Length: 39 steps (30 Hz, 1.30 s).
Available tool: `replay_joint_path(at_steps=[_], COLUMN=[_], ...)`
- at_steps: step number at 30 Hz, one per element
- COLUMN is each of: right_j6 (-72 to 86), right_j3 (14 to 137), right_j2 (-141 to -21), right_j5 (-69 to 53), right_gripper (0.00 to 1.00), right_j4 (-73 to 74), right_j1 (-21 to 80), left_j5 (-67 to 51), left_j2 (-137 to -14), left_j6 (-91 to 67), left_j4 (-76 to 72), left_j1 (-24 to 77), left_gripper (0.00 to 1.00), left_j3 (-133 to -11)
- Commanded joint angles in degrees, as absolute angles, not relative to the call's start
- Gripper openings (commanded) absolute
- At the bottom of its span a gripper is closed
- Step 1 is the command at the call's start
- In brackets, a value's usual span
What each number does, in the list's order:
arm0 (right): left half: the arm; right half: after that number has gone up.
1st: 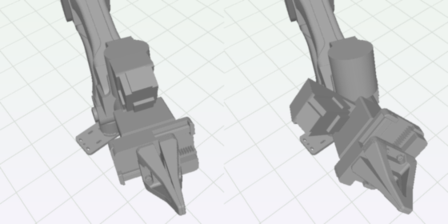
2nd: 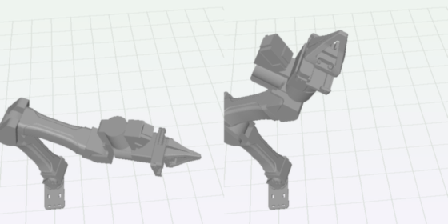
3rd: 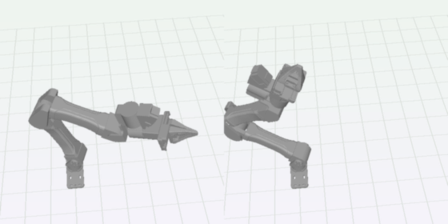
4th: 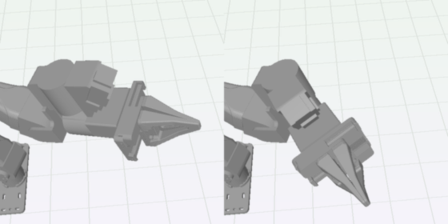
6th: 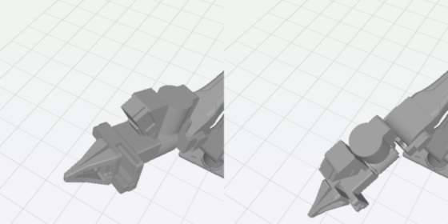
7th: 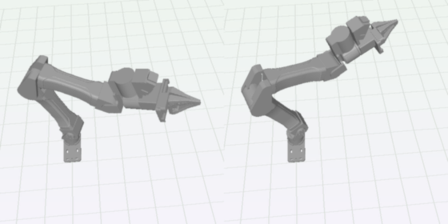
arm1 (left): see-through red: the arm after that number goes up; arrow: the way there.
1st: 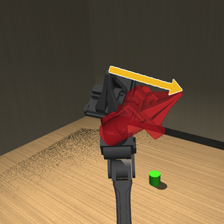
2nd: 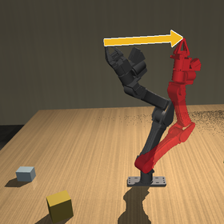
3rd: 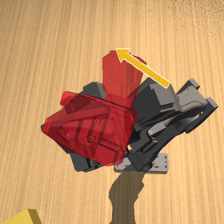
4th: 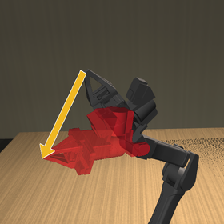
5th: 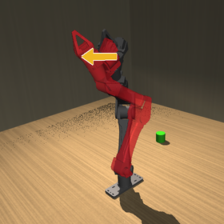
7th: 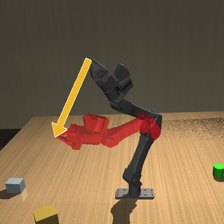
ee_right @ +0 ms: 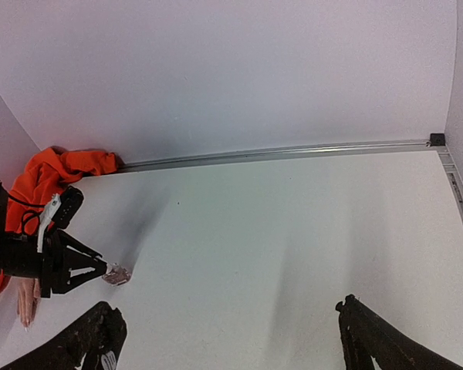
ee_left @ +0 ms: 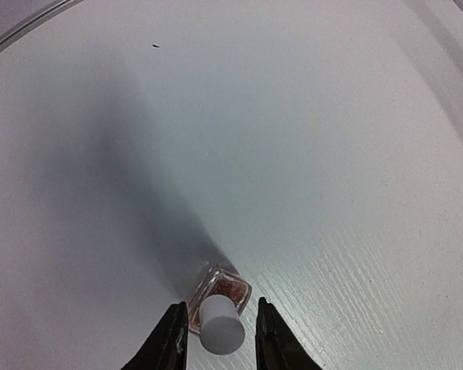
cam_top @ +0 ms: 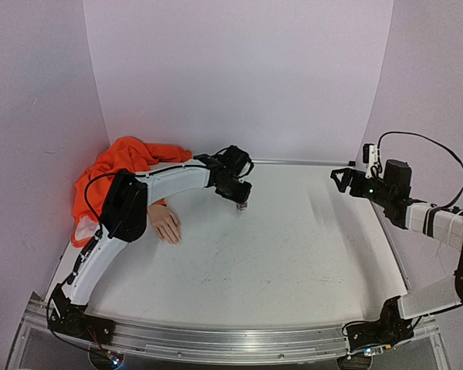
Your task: Paint the nails
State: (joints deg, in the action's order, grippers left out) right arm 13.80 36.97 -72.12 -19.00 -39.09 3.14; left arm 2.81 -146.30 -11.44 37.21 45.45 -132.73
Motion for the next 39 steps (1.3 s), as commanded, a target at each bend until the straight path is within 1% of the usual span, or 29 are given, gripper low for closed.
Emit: replay_joint_path(at_steps=[1, 4, 6, 11, 16, 18, 21, 26, 31, 34, 35, 39], right_j6=[14.32, 14.41, 14.41, 14.29, 13.8, 12.87, 10.87, 7.09, 6.02, 7.45, 8.61, 13.1], right_j3=[36.96, 37.0, 37.04, 37.08, 37.61, 37.58, 38.01, 39.8, 41.89, 43.07, 43.14, 44.79], right_j2=[-71.49, -71.54, -71.57, -71.93, -72.05, -71.26, -70.91, -73.23, -77.58, -80.5, -81.37, -85.52], right_j5=[-20.19, -20.0, -20.19, -20.25, -20.62, -20.56, -21.57, -34.0, -43.73, -49.0, -50.73, -53.08], right_gripper=[0.98, 0.98, 0.98, 0.98, 0.98, 0.98, 0.98, 0.98, 0.98, 0.93, 0.91, 0.82], right_j4=[-42.76, -42.79, -42.83, -42.72, -41.68, -41.82, -41.67, -40.75, -41.58, -44.87, -47.98, -55.63], right_j1=[3.29, 3.31, 3.35, 3.38, 4.16, 5.45, 9.22, 15.96, 24.57, 28.95, 30.05, 33.4], left_j5=[2.8, 2.31, 2.51, 2.6, 1.62, 0.3, -5.36, -15.51, -23.39, -28.09, -29.15, -30.94], left_j2=[-147.18, -147.54, -147.72, -146.93, -141.42, -137.78, -130.86, -119.79, -110.44, -106.0, -104.87, -100.65], left_j6=[-10.85, -10.66, -10.39, -9.31, -8.58, -8.44, -8.79, -10.36, -11.66, -11.71, -11.63, -11.34], left_j4=[36.93, 37.06, 37.38, 37.9, 38.41, 38.65, 39.34, 39.73, 39.77, 39.48, 39.4, 38.33], left_j1=[45.7, 45.7, 45.7, 45.71, 45.7, 45.7, 45.7, 45.64, 45.7, 45.73, 45.71, 45.88], left_gripper=[0.3, 0.28, 0.25, 0.13, 0.0, 0.0, 0.0, 0.0, 0.0, 0.0, 0.0, 0.0], left_j3=[-136.41, -136.74, -136.69, -136.15, -131.2, -128.05, -122.97, -112.55, -105.15, -102.39, -101.64, -97.5])
